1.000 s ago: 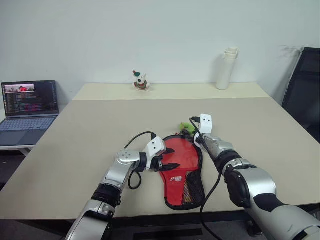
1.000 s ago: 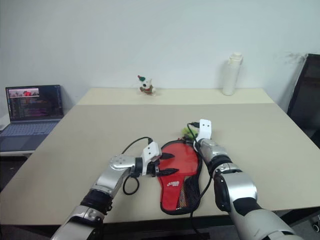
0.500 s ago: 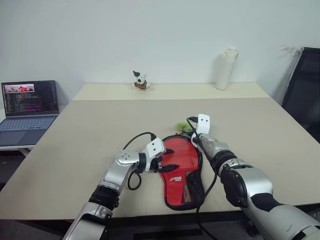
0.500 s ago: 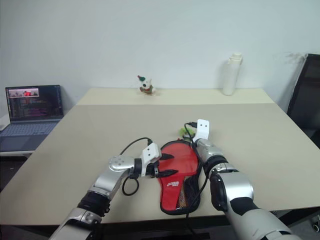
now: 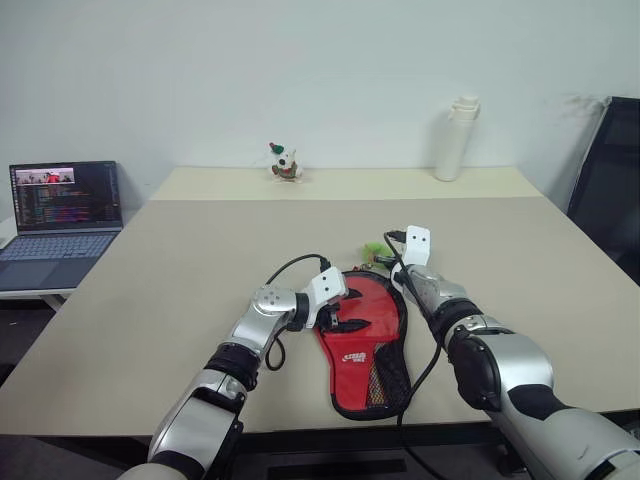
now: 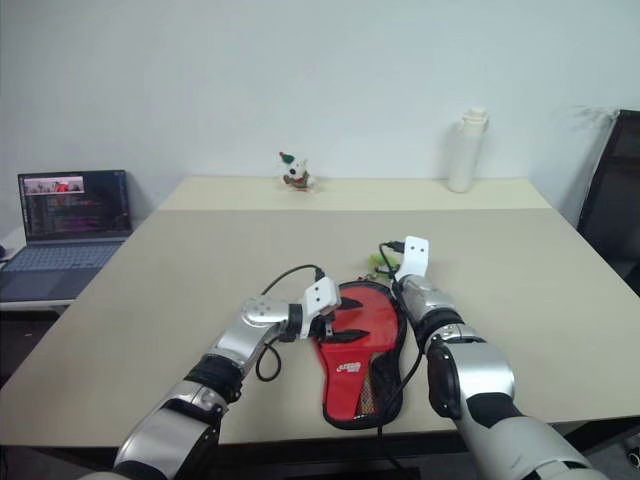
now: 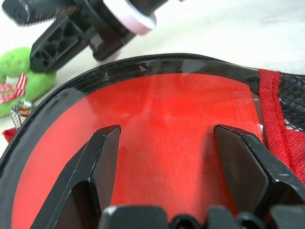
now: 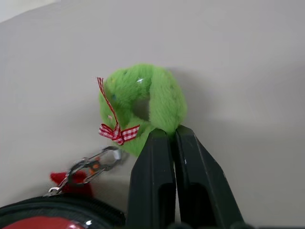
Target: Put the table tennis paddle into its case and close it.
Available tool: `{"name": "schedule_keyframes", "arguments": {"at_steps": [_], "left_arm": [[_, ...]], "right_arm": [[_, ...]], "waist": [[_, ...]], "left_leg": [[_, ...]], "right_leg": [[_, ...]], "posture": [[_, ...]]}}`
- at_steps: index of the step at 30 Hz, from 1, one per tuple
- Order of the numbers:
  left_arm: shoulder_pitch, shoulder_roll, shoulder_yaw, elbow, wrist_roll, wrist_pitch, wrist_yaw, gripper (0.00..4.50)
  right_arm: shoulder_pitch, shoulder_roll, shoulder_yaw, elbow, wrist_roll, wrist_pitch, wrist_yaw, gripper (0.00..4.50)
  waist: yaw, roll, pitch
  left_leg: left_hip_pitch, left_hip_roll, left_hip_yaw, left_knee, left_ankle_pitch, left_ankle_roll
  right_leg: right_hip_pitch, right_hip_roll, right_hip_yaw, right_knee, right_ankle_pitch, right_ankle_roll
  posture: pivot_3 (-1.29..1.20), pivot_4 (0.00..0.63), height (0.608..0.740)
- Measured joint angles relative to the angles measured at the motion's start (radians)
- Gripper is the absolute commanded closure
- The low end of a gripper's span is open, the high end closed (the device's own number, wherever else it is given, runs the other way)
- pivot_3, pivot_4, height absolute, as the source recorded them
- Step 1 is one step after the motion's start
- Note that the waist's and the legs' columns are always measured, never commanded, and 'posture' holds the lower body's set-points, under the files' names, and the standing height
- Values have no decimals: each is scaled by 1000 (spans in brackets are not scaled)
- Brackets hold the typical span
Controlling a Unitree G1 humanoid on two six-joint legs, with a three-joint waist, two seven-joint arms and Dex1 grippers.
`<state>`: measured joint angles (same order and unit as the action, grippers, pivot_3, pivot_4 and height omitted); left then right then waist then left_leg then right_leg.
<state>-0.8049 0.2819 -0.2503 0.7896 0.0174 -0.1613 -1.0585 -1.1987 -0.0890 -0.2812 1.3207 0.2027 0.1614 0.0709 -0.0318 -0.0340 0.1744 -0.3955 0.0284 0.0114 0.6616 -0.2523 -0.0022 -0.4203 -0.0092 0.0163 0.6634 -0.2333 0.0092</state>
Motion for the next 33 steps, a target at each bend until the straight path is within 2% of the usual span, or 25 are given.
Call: {"name": "schedule_keyframes", "arguments": {"at_steps": [8,11,17,22,28,33], "left_arm": [[-19,-21,1,65,0,-41,3,1104],[-28,-34,1,86,0,-47,6,1104],[-40,-53,1,122,0,-64,11,1104],[-63,-82,1,171,3,-70,19,1104],[-99,-113,1,231,26,-88,27,1104],[-120,-140,1,265,40,-102,29,1104]], "right_arm": [[22,-70,30,-116,-24,40,57,4458],[109,-93,44,-248,-24,99,64,4458],[371,-147,86,-737,-22,343,77,4458],[624,-229,102,-1240,16,614,89,4458],[825,-270,37,-1623,78,855,84,4458],[960,-283,-33,-1865,151,1028,100,4458]], "waist": [[6,3,-4],[13,3,-5],[24,9,-8],[41,14,-12],[52,16,-14],[58,17,-15]], "left_leg": [[1,-1,0,1,0,0],[1,-2,0,1,0,0],[-1,-4,-2,1,0,0],[-2,-5,-3,1,0,0],[-1,-7,-3,2,0,0],[-4,-8,-6,1,0,0]], "right_leg": [[2,-1,-1,-1,0,0],[3,-2,-2,-2,0,1],[3,-3,-2,-3,-3,7],[5,-4,-5,-5,-4,8],[7,-5,-7,-8,-4,10],[11,-7,-11,-18,-2,12]], "posture": [[0,150,740],[0,150,740],[0,150,740],[0,150,740],[0,150,740],[0,150,740]]}}
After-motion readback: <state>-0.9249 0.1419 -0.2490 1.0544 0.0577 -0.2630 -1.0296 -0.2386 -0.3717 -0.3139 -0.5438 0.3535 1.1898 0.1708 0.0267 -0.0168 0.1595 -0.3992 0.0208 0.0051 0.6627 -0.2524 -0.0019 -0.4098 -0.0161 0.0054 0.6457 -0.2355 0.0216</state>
